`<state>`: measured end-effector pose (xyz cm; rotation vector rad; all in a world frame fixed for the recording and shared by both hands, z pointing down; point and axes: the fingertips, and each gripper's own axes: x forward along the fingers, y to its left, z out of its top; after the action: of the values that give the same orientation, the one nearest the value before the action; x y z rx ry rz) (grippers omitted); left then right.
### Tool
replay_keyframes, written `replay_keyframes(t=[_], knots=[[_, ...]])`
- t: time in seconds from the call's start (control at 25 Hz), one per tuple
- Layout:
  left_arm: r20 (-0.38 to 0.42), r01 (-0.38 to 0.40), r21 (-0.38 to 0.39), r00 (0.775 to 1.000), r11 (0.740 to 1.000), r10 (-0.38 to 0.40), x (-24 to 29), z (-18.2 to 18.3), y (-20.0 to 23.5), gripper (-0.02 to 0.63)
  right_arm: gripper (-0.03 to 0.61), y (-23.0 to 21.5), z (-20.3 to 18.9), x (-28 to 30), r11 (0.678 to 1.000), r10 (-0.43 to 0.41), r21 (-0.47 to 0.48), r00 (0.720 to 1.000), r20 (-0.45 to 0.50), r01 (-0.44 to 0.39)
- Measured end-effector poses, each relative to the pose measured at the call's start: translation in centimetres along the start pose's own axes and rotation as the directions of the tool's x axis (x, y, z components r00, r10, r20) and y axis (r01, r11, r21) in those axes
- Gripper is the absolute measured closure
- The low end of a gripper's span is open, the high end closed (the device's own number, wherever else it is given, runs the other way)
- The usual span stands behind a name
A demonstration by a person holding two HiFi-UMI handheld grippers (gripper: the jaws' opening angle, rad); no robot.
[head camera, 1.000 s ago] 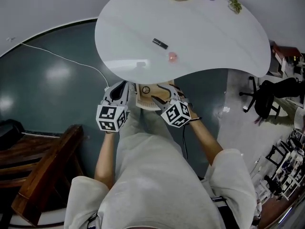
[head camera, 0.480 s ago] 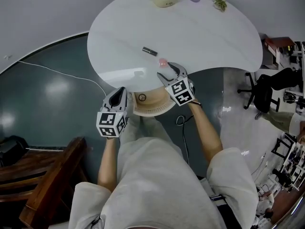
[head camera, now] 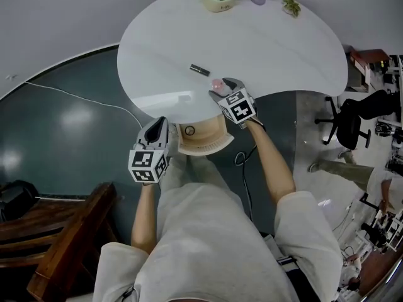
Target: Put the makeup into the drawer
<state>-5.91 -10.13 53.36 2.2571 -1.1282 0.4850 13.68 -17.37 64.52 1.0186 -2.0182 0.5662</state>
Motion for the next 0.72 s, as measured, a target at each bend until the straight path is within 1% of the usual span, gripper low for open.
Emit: replay_keyframes(t=[0.04,0.16,0.28,0.4,0.56,0.72], knots=[[0.000,-0.001,0.000,1.000,1.000,0.001,-0.1,0.0,0.1,0.597,0.329,-0.1,0.0,-0.1,1.000,-0.001,0.011,1.000,0.006,0.001],[-0.002,0.000,-0.001,1.000,1.000,0.000,-0.2,-0.1,0.1,0.597,0.344,-0.1,0.0,-0.2,1.000,0.000,0.003,1.000,0.008,-0.001],[0.001,0.002,0.005,1.000,1.000,-0.002,-0.3,0.0,0.1,0.597,0.345,0.1,0.0,-0.3,1.000,0.001,-0.016,1.000,0.011,-0.001],[0.003,0.003,0.008,1.000,1.000,-0.004,-0.3,0.1,-0.1,0.597,0.345,0.5,0.3,-1.3,0.999,-0.005,-0.037,0.999,0.041,0.007],[0.003,0.006,0.011,1.000,1.000,-0.006,-0.6,-0.1,-0.4,0.597,0.345,2.9,1.2,-3.6,0.997,0.021,-0.078,0.994,0.109,-0.013],[0.000,0.015,0.014,1.000,1.000,-0.015,-0.5,-0.4,-0.9,0.597,0.345,6.4,1.4,-6.2,0.991,0.069,-0.127,0.988,0.137,-0.051]])
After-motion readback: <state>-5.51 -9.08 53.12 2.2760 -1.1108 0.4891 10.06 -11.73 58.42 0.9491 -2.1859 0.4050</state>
